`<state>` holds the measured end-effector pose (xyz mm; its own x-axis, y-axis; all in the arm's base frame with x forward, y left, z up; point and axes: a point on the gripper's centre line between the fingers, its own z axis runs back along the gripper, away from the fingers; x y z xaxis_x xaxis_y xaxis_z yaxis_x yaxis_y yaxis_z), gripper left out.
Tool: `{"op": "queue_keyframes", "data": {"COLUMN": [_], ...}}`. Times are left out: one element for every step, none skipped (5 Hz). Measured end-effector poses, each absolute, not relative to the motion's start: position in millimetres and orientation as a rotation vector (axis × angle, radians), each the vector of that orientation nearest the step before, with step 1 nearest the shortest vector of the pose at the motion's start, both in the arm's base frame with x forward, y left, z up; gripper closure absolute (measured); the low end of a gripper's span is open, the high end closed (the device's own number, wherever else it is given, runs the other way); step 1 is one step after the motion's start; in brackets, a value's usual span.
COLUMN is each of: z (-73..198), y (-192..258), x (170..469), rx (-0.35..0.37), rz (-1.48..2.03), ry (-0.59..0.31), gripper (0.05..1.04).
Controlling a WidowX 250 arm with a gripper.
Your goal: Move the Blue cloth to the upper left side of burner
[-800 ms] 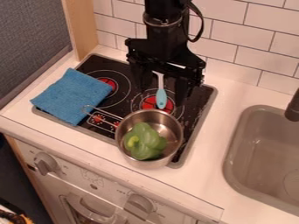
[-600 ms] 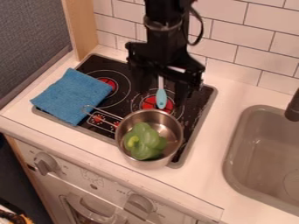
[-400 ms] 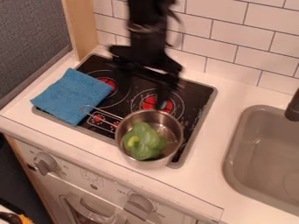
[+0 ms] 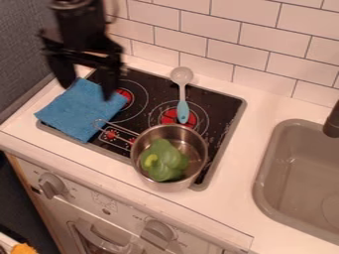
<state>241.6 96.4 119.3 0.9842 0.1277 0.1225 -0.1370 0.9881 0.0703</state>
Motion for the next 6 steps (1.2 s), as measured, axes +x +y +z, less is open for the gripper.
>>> {"op": "queue_keyframes", "data": {"z": [78,58,49,33,19,14], "y": [134,161,181,190,177,151], "x": [246,260,270,279,287,302], "rx": [0.101,0.108,0.112,0.109,0.085,0.079], "rz": [0.106,0.12,0.133,0.141,0.133,0.079], "ry": [-0.044,-0.018,-0.019,-0.01,-0.017,-0.019], "gripper": [0.083,0.083,0.083,0.083,0.083,0.083]}}
